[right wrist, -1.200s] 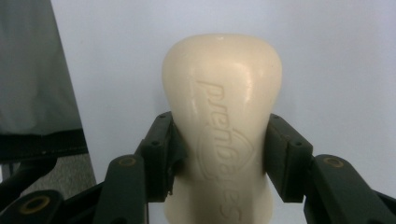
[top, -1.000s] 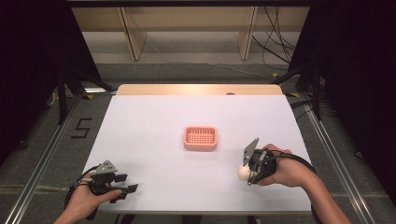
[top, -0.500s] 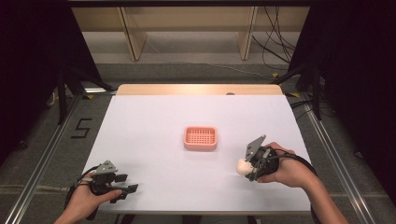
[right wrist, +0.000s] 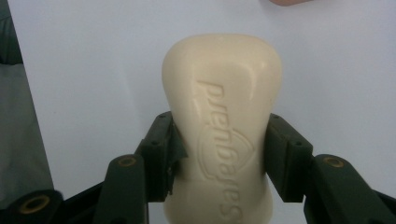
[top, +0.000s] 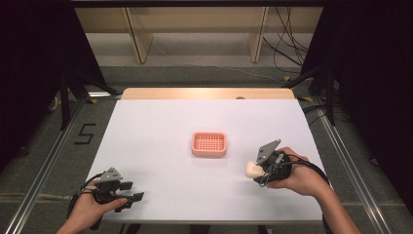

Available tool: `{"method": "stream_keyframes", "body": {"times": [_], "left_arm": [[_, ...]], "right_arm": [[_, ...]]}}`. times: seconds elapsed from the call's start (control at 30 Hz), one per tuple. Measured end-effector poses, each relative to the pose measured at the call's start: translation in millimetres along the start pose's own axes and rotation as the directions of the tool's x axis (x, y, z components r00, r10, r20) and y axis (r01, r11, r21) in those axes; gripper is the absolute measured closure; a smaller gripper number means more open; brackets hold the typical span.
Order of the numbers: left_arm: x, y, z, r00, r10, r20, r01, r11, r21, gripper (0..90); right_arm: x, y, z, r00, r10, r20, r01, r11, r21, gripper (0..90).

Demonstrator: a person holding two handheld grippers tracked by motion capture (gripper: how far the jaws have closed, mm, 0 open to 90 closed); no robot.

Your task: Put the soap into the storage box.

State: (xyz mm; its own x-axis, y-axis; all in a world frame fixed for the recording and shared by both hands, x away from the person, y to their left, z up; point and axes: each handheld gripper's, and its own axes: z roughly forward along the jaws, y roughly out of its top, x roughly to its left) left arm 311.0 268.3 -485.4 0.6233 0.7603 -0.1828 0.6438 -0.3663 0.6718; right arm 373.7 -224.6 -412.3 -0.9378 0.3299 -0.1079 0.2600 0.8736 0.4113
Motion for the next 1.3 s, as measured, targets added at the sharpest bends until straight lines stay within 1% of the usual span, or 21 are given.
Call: {"method": "stream_keyframes", "body": {"times": [0.07,0.2,0.23,0.3,0.33,0.37,0.47,0.6,0.63,0.77,0.83,0.87,0.9,0.97,1.0,1.03,1.1,1.13,1.17,1.2,1.3], "left_arm": [[0.0,-0.1,0.6,1.0,-0.002,-0.007,0.002,1.0,0.0,34.4],[0.0,0.0,0.5,1.0,-0.002,-0.006,0.002,1.0,0.002,34.4],[-0.1,-0.1,0.3,1.0,-0.003,-0.006,0.003,1.0,0.0,34.4],[-0.2,-0.2,0.0,1.0,-0.004,0.0,0.004,1.0,-0.002,34.4],[0.2,-0.3,0.0,1.0,0.0,0.002,0.0,1.0,0.0,34.4],[0.2,-0.3,0.0,1.0,-0.001,0.002,0.001,1.0,0.001,34.4],[-0.2,-0.1,0.0,1.0,-0.002,0.002,0.002,1.0,0.0,34.4],[0.3,-0.1,-0.4,1.0,0.003,0.002,-0.003,1.0,0.0,34.4],[-0.2,-0.3,0.2,0.9999,-0.014,0.005,0.014,0.9999,-0.002,34.4],[0.0,-0.2,0.2,0.9999,-0.014,0.007,0.014,0.9999,-0.003,34.4],[0.1,-0.3,0.2,0.9999,-0.014,0.007,0.014,0.9999,-0.002,34.3],[0.1,-0.3,0.2,0.9999,-0.014,0.007,0.014,0.9999,-0.002,34.4],[0.1,-0.4,0.3,0.9999,-0.014,0.007,0.014,0.9999,-0.007,34.4],[0.6,-0.1,-0.6,1.0,-0.002,0.003,0.002,1.0,-0.004,34.4],[0.6,-0.1,-0.6,1.0,-0.003,0.003,0.003,1.0,-0.003,34.4],[0.4,-0.3,-0.5,1.0,-0.004,0.001,0.004,1.0,-0.005,34.4],[0.5,-0.2,-0.5,1.0,-0.004,0.002,0.004,1.0,-0.004,34.4],[0.6,-0.1,-0.6,1.0,-0.003,0.002,0.003,1.0,-0.002,34.4],[0.6,-0.1,-0.5,1.0,-0.003,0.002,0.003,1.0,-0.004,34.4],[0.0,-0.2,0.0,0.9999,-0.011,0.004,0.011,0.9999,-0.012,34.4],[0.4,-0.2,-0.2,1.0,-0.006,0.001,0.006,1.0,-0.008,34.4]], "right_arm": [[0.0,0.3,-0.2,1.0,0.003,0.001,-0.003,1.0,-0.005,50.3],[-1.4,1.6,-0.5,0.9996,0.009,0.028,-0.008,0.999,-0.033,50.3],[-1.6,1.8,-0.6,0.9995,0.013,0.027,-0.012,0.999,-0.039,50.3],[-1.8,2.3,-0.3,0.9996,0.01,0.026,-0.009,0.999,-0.041,50.4],[-1.7,2.8,0.0,0.9992,0.013,0.038,-0.011,0.999,-0.046,50.4],[-1.9,3.2,0.2,0.9992,0.019,0.034,-0.017,0.999,-0.043,50.3],[-3.2,4.1,0.8,0.9987,0.021,0.046,-0.019,0.999,-0.048,50.3],[-5.7,4.4,1.4,0.9989,0.016,0.045,-0.014,0.998,-0.057,50.3],[-6.3,4.3,2.7,0.9987,0.023,0.045,-0.021,0.998,-0.058,50.3],[-8.2,4.4,3.6,0.9984,0.032,0.047,-0.028,0.997,-0.068,50.3],[-9.9,5.1,5.5,0.9976,0.023,0.065,-0.017,0.996,-0.088,50.4],[-9.9,5.1,5.5,0.9976,0.023,0.065,-0.017,0.996,-0.088,50.4],[-9.4,5.6,6.7,0.9964,0.047,0.071,-0.04,0.995,-0.092,50.4],[-10.7,6.0,7.8,0.9971,0.042,0.062,-0.037,0.995,-0.09,50.4],[-10.2,6.3,7.5,0.9958,0.058,0.071,-0.052,0.995,-0.087,50.4],[-12.9,6.7,8.7,0.9972,0.032,0.067,-0.025,0.995,-0.1,50.3],[-12.1,7.0,8.5,0.9956,0.065,0.067,-0.059,0.994,-0.094,50.3],[-13.4,7.2,8.7,0.9967,0.051,0.063,-0.044,0.994,-0.097,50.4],[-11.8,7.3,8.3,0.9948,0.074,0.069,-0.068,0.994,-0.091,50.4],[-14.0,7.7,8.5,0.9964,0.051,0.069,-0.044,0.994,-0.097,50.3],[-15.0,7.6,8.2,0.9965,0.055,0.063,-0.049,0.994,-0.102,50.3]]}}
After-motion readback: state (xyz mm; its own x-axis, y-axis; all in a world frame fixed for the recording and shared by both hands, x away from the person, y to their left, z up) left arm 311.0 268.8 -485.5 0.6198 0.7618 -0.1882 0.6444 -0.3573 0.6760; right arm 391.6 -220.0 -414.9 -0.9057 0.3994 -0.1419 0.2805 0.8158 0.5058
